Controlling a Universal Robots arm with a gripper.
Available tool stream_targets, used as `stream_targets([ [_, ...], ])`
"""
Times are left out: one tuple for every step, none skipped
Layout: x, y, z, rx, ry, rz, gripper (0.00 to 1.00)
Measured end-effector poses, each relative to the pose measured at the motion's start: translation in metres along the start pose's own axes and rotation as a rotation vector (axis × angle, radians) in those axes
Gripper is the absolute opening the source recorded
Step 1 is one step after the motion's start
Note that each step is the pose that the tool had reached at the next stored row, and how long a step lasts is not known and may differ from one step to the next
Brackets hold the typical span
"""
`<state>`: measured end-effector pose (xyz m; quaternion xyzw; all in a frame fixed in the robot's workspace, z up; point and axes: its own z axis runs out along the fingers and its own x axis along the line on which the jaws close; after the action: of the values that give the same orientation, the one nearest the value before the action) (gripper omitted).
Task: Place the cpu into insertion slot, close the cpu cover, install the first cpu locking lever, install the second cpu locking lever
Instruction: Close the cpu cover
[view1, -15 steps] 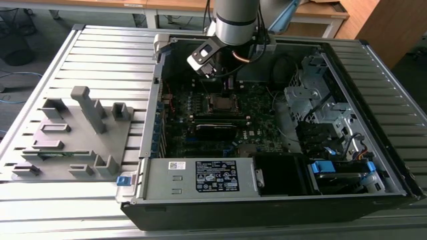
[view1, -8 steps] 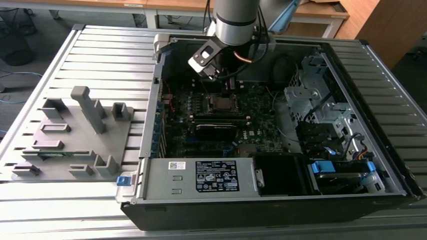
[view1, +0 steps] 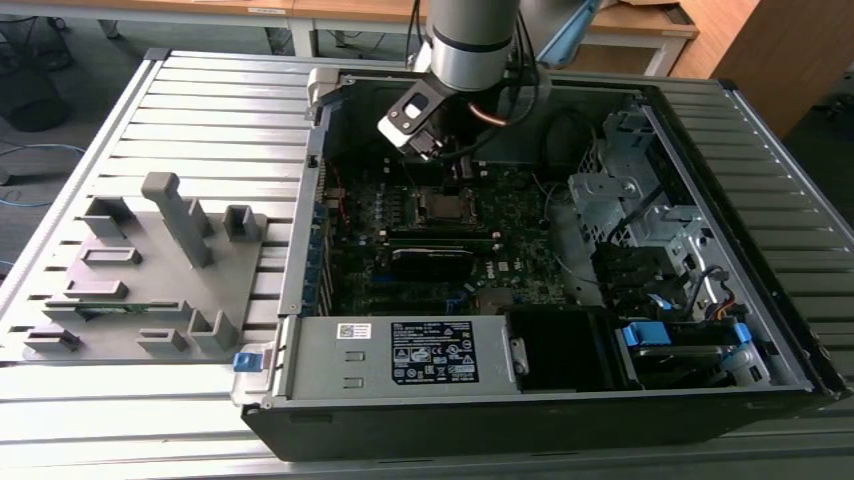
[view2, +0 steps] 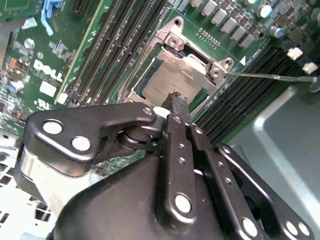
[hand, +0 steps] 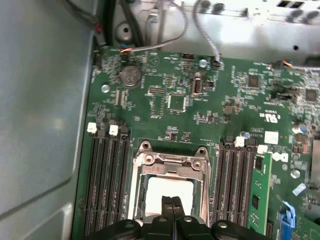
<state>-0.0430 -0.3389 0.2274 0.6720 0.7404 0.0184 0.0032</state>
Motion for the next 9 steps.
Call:
stream_targets([
  [0.0000, 0.0000, 0.0000, 0.0003, 0.0005, -0.017, 0.11],
  [0.0000, 0.0000, 0.0000, 0.0005, 0.0007, -0.026, 0.11],
  [0.0000, 0.0000, 0.0000, 0.0005, 0.0008, -0.026, 0.11],
  [0.0000, 0.0000, 0.0000, 0.0006, 0.0008, -0.026, 0.11],
  [0.0000, 0.0000, 0.0000, 0.0006, 0.0007, -0.026, 0.11],
  [0.0000, 0.0000, 0.0000, 0.0005, 0.0008, -0.026, 0.11],
  [0.0000, 0.0000, 0.0000, 0.0006, 0.0008, -0.027, 0.11],
  [0.0000, 0.0000, 0.0000, 0.0007, 0.0011, -0.035, 0.11],
  [0.0000, 0.0000, 0.0000, 0.0010, 0.0015, -0.047, 0.11],
])
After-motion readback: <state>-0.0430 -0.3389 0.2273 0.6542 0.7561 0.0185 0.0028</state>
